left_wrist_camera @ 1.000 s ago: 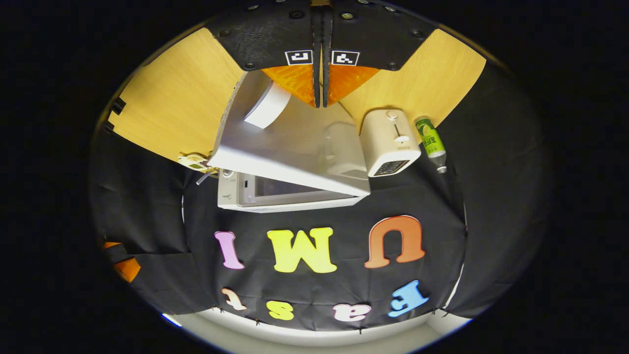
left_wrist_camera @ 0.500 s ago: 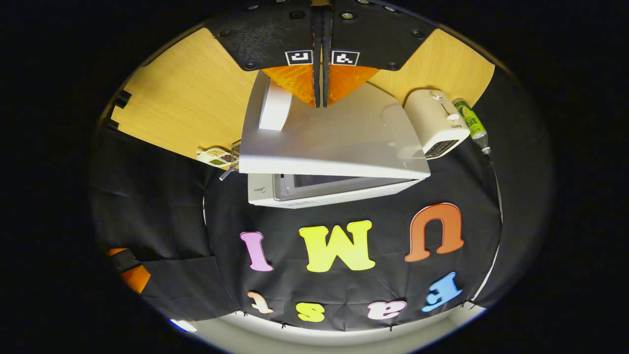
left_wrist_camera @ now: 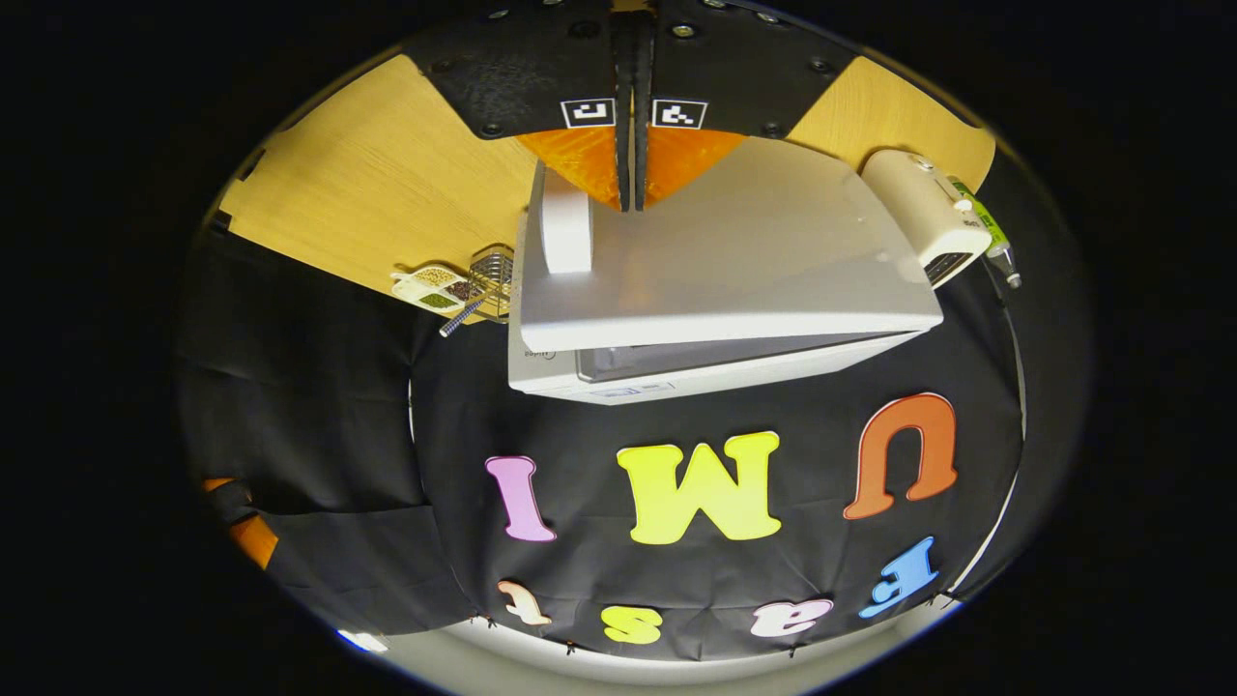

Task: Open the microwave oven with the left hand, put the food in, and close the microwave oven.

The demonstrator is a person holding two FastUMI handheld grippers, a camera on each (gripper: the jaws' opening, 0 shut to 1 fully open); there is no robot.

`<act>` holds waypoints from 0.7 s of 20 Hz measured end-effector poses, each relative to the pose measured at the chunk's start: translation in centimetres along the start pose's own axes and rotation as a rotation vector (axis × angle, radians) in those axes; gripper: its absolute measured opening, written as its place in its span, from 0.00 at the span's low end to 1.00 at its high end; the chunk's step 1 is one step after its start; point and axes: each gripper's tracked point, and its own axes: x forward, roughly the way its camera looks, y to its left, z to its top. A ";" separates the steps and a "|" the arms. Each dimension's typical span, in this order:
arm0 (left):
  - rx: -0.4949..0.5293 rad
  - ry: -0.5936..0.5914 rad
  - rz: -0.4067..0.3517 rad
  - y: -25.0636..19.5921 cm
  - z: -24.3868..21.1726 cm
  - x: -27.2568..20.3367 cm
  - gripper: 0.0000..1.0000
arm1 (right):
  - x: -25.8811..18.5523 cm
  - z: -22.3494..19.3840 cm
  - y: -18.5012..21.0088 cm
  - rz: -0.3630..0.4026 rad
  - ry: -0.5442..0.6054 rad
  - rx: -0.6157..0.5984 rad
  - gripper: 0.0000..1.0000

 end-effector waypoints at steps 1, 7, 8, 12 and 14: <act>-0.004 -0.001 0.001 -0.2 0.3 1.0 0.00 | 0.5 0.1 -0.3 -0.002 0.002 0.003 0.98; -0.034 0.002 0.031 -0.5 1.0 6.1 0.00 | 1.4 0.6 -1.9 -0.020 0.016 -0.002 0.98; -0.030 -0.007 0.034 -0.5 1.4 6.7 0.00 | 1.4 0.5 -2.4 -0.028 0.020 0.000 0.98; -0.032 -0.009 0.056 -0.1 1.6 8.9 0.00 | 2.0 0.4 -3.3 -0.044 0.034 0.010 0.98; -0.036 0.001 0.073 0.3 1.5 9.5 0.00 | 2.2 0.2 -3.5 -0.046 0.041 0.009 0.98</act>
